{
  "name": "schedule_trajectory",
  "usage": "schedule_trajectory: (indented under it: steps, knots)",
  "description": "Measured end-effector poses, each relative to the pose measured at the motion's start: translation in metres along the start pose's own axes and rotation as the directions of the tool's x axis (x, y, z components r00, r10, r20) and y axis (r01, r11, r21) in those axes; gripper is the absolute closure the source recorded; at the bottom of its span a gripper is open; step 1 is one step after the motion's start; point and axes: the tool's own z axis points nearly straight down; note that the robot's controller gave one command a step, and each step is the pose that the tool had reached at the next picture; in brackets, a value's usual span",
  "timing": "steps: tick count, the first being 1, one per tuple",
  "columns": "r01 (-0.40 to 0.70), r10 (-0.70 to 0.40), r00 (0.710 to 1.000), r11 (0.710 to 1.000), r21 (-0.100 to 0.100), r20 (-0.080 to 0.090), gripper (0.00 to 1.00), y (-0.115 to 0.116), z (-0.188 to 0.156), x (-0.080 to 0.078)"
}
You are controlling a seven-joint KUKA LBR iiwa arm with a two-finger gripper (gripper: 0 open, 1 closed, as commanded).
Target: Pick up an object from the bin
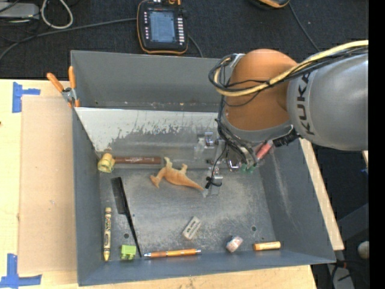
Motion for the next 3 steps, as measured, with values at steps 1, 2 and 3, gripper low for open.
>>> schedule_trajectory:
  steps: [1, 2, 3]
  knots:
    - [-0.003, 0.003, 1.000, 1.000, -0.001, 0.008, 0.00, -0.001, -0.005, -0.001]
    - [-0.133, 0.133, 0.991, 0.991, -0.001, 0.000, 0.00, 0.036, 0.131, -0.027]
    - [-0.031, 0.031, 0.999, 1.000, -0.002, 0.019, 0.00, 0.041, 0.062, -0.028]
